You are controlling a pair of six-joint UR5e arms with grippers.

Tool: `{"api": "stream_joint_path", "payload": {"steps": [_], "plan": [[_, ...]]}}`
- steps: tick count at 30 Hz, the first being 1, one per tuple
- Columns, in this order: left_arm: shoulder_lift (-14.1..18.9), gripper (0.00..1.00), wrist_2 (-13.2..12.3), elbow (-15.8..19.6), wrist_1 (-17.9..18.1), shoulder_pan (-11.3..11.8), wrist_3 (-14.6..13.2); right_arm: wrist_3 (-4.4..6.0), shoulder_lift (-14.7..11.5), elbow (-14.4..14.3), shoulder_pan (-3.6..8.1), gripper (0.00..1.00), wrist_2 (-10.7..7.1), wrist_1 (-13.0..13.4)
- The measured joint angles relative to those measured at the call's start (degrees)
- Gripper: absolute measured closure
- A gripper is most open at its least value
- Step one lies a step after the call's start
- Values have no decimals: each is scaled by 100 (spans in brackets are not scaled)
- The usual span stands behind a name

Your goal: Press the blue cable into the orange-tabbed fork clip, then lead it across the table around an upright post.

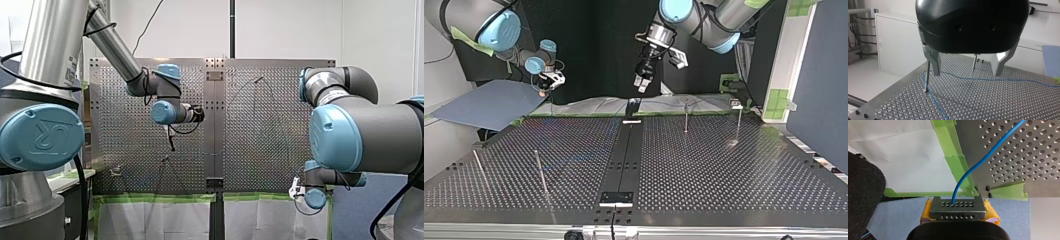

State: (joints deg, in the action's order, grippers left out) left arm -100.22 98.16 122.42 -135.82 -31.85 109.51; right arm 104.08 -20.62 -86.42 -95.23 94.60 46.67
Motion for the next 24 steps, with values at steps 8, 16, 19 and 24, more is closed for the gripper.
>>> {"api": "stream_joint_path", "payload": {"steps": [8, 16, 19, 24], "plan": [[-7, 0, -32, 395, 393, 56, -95, 2, 0, 3, 0, 98, -2, 0], [-233, 0, -53, 743, 741, 73, -249, 1, 1, 3, 0, 98, -34, -1], [-357, 0, -71, 870, 871, 76, -363, 0, 0, 2, 0, 98, -41, -5], [-591, 0, -141, 1107, 1104, 74, -392, 0, 0, 3, -6, 98, -46, -9]]}}
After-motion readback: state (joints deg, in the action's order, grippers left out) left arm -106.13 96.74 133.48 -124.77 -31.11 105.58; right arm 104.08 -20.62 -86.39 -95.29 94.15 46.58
